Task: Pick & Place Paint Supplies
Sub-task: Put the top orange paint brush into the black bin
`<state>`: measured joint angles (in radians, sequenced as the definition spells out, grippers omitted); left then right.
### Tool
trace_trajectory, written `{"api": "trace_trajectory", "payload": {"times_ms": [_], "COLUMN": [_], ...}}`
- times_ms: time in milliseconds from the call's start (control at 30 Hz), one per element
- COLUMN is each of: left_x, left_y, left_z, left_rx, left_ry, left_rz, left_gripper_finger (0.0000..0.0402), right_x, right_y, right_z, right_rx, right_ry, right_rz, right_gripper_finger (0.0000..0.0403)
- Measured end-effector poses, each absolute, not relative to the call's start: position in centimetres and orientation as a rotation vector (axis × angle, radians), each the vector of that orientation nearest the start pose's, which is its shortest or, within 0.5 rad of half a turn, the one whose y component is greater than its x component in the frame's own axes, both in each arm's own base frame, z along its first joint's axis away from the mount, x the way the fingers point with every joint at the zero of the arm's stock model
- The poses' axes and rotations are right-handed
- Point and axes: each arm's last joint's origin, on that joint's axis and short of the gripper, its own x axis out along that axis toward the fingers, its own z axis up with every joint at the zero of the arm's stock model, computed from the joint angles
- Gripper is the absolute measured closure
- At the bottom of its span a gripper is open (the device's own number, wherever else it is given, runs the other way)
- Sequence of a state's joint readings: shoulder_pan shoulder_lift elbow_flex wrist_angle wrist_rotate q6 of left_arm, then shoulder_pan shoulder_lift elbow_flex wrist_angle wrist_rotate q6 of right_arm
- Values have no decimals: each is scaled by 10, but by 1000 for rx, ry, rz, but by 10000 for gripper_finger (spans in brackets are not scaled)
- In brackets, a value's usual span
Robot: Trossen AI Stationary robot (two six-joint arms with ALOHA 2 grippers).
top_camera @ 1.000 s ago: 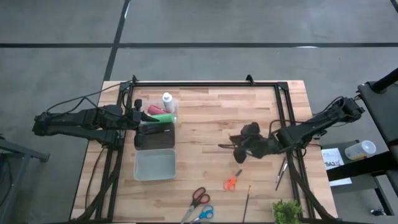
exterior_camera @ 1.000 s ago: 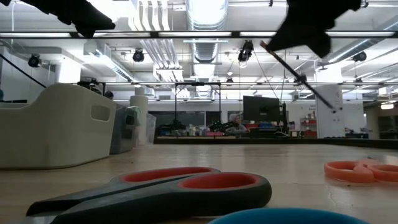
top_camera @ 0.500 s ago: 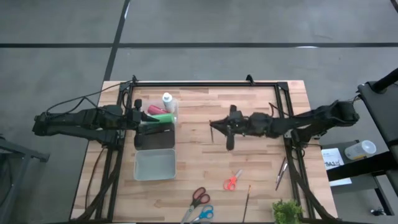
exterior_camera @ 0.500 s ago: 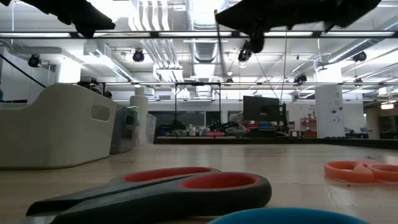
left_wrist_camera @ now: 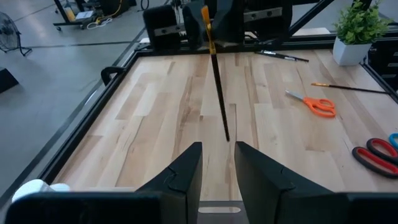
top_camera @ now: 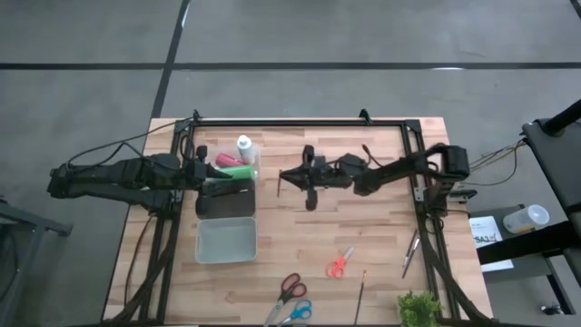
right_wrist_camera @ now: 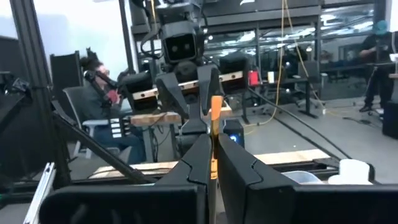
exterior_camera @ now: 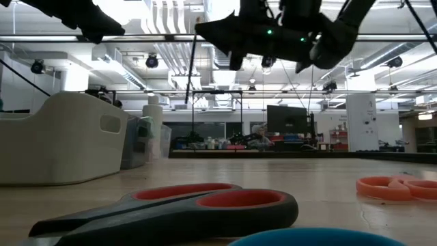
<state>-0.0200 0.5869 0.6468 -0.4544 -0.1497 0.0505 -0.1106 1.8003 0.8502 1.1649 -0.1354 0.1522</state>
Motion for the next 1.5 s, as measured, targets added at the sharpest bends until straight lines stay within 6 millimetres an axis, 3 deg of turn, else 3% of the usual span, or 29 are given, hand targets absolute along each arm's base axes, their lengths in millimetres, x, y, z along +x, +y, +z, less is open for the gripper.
{"api": "trace_trajectory", "payload": {"times_ms": [367,500,800,1500], "left_x": [129,129,129,128], "left_y": [2,2,2,2], "left_z": [285,284,284,283], "left_rx": [85,86,86,87], "left_ry": [418,427,432,440], "left_rz": [117,117,116,117], "left_gripper_finger": [300,300,300,300], "right_x": [399,412,440,440], "right_y": [-40,-40,-43,-45], "right_z": [228,232,222,231], "right_rx": [64,49,88,67], "right_ry": [-274,-294,-293,-311], "right_rz": [76,172,203,271], "right_gripper_finger": [390,390,390,390]}}
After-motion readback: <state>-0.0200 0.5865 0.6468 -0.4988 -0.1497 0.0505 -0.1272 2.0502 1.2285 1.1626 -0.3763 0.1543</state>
